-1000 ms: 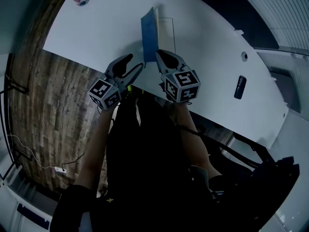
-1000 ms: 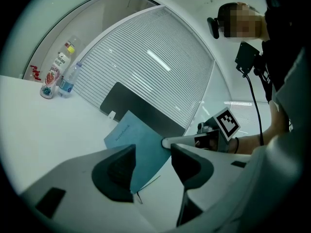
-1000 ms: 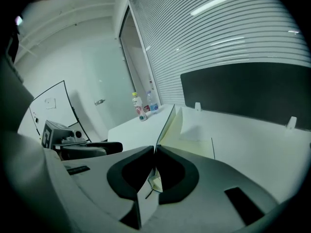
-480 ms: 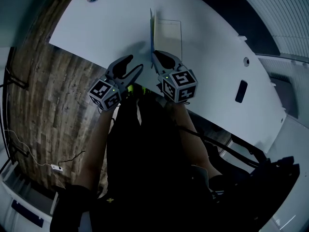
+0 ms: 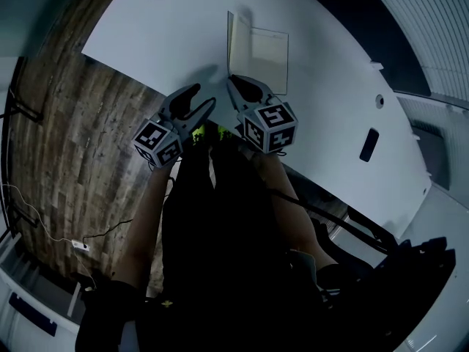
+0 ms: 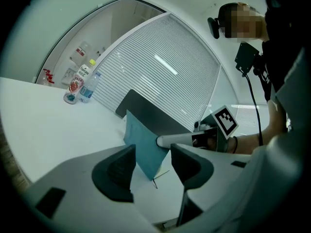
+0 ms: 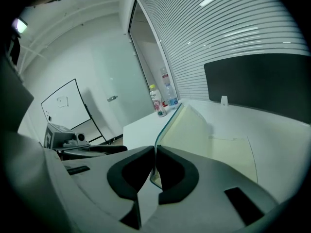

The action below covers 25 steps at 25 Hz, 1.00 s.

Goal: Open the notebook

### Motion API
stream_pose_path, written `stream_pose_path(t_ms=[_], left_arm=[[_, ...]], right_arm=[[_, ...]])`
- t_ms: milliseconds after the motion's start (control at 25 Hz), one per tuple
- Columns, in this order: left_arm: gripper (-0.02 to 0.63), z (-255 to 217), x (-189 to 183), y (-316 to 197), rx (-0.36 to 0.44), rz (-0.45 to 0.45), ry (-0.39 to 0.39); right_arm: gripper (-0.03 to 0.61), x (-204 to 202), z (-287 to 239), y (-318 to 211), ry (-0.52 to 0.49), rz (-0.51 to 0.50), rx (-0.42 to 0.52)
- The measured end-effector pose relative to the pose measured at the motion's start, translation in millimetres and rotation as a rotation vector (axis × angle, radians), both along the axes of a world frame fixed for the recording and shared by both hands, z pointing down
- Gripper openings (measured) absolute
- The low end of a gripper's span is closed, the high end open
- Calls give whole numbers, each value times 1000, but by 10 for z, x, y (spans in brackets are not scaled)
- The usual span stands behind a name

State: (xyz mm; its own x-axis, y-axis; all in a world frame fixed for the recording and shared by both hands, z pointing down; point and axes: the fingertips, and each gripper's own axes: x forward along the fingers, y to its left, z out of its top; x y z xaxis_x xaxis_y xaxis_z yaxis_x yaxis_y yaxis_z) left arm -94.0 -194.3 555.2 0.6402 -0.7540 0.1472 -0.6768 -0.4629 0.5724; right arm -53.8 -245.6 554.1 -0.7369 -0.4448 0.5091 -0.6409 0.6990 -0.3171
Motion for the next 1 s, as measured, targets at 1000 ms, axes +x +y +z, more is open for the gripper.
stream_pose_path(t_ms=[1000], left_arm=[[209, 258, -489, 153, -62, -71, 5]], right_arm=[[9, -588, 647, 175, 23, -134, -142]])
